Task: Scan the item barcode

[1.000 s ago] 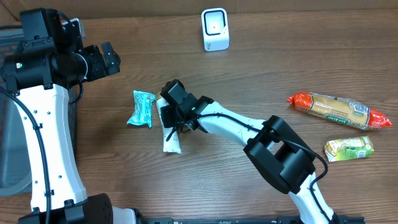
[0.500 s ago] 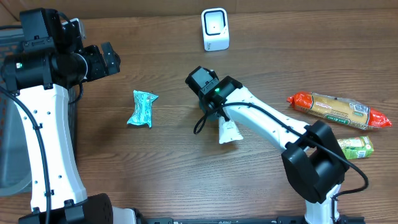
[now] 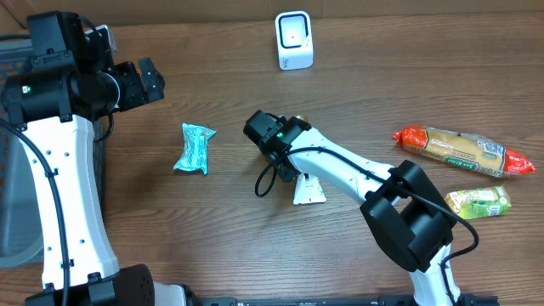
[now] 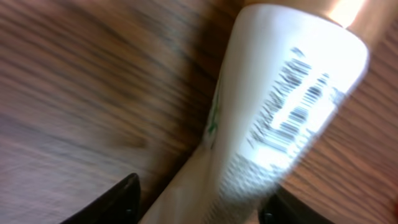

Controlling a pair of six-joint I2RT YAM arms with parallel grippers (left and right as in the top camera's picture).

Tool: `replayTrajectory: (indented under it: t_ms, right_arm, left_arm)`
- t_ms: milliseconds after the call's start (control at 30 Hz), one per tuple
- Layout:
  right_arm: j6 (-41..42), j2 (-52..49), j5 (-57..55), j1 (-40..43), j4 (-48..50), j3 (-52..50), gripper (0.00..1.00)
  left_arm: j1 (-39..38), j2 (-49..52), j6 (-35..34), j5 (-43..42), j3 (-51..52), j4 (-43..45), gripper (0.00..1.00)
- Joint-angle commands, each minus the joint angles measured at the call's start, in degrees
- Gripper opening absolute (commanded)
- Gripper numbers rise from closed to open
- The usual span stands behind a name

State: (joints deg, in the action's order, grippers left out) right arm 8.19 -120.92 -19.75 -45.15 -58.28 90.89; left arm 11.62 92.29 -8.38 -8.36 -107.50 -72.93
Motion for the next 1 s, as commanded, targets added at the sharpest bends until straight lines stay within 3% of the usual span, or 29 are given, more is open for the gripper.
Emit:
replayTrajectory:
  t_ms: [0,33,100,133,433,967]
  right_arm:
    - [1.2,4.6,8.7,2.5,0.2,4.2,0.68]
    - [1.2,5.9,11.6,3.8,0.2,5.0,0.72]
    - [1.2,9.3,19.8,7.8,-0.5,6.6,0.97]
    - [1.2,10.5,22.9,9.5,-1.0,6.9,1.0]
    - [-0.9,11.0,42.2,21.7,-5.5,4.5,1.0]
    - [-9.8,-0.4,40.2,14.9,-2.2,-0.8,1.0]
  left_arm:
    - [0.0,-0.2,1.3,-0.1,-1.0,-0.2,0.99]
    - [0.0,-0.2,1.3,-0.1,-1.0,-0.2,0.99]
    - [0.0,-0.2,1.3,-0.1,-1.0,-0.2,1.0]
    - [0.0,-0.2,1.3,-0.1,-1.0,-0.2,0.99]
    - [0.0,-0.2,1.3,-0.1,-1.0,-0.2,1.0]
    - [0.0,-0.2,1.3,-0.1,-1.0,-0.2,1.0]
